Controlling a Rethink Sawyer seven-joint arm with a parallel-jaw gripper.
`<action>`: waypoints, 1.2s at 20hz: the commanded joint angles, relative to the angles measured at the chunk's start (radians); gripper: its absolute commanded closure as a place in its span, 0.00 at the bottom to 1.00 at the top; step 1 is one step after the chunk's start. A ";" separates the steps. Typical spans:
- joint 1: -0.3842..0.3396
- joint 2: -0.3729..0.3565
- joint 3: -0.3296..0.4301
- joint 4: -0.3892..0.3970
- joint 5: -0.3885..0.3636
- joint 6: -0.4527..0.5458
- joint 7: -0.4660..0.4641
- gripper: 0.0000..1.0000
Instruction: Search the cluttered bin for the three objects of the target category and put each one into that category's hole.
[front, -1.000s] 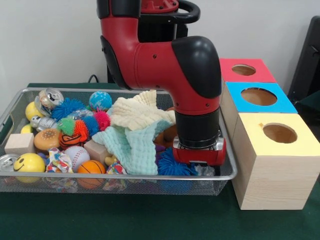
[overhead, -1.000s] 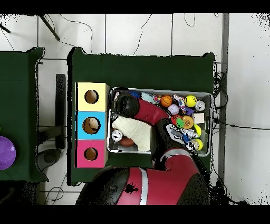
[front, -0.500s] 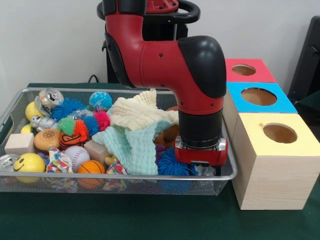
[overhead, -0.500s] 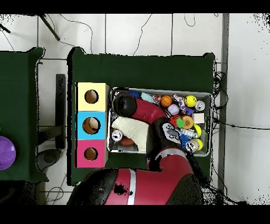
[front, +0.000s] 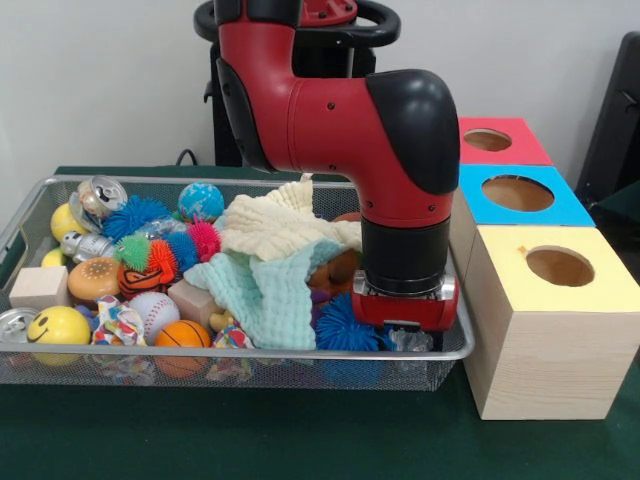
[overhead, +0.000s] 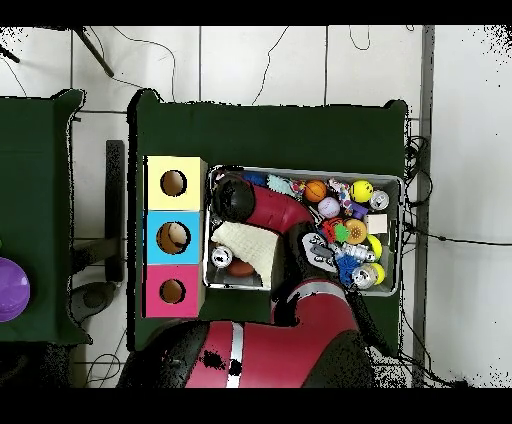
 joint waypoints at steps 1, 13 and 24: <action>0.009 0.000 0.117 0.026 0.048 -0.041 0.208 0.00; -0.010 -0.054 0.146 0.128 0.048 -0.066 0.240 0.00; 0.025 -0.102 0.161 0.241 0.104 -0.122 0.305 0.00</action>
